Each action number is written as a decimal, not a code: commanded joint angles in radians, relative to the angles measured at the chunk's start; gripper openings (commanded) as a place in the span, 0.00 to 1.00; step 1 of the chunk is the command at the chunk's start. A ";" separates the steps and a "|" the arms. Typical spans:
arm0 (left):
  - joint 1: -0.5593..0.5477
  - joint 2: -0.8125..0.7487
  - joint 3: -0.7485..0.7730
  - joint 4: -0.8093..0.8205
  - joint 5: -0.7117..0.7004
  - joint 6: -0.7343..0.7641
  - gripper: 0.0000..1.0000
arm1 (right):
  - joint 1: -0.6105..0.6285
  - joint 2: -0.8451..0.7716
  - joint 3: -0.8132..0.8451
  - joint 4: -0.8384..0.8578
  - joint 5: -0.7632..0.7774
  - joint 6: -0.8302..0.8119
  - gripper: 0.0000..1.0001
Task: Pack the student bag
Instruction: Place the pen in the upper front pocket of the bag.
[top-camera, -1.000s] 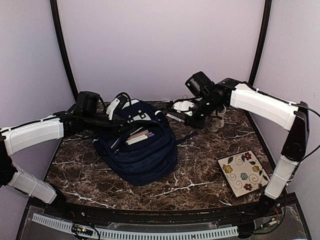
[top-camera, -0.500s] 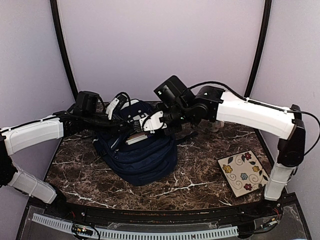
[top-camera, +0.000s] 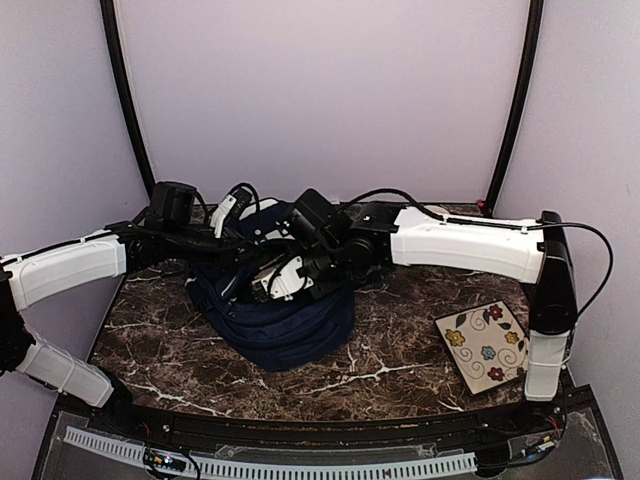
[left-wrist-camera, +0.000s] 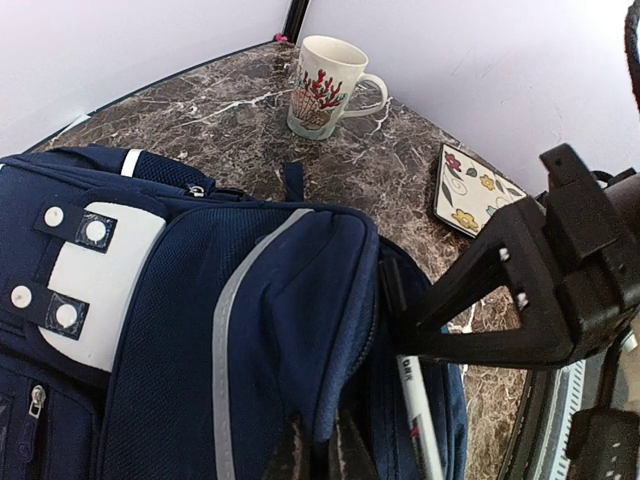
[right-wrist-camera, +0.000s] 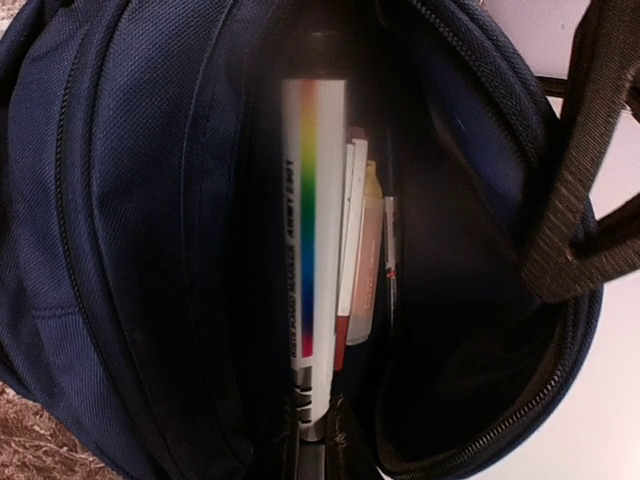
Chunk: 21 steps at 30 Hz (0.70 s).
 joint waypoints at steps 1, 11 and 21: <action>0.015 -0.030 0.031 0.086 0.025 -0.003 0.00 | 0.009 0.070 0.046 0.059 -0.012 -0.016 0.06; 0.015 -0.030 0.029 0.083 0.029 -0.002 0.00 | 0.001 0.190 0.037 0.169 0.095 -0.042 0.07; 0.015 -0.026 0.027 0.084 0.031 -0.002 0.00 | -0.031 0.264 0.014 0.352 0.180 -0.041 0.10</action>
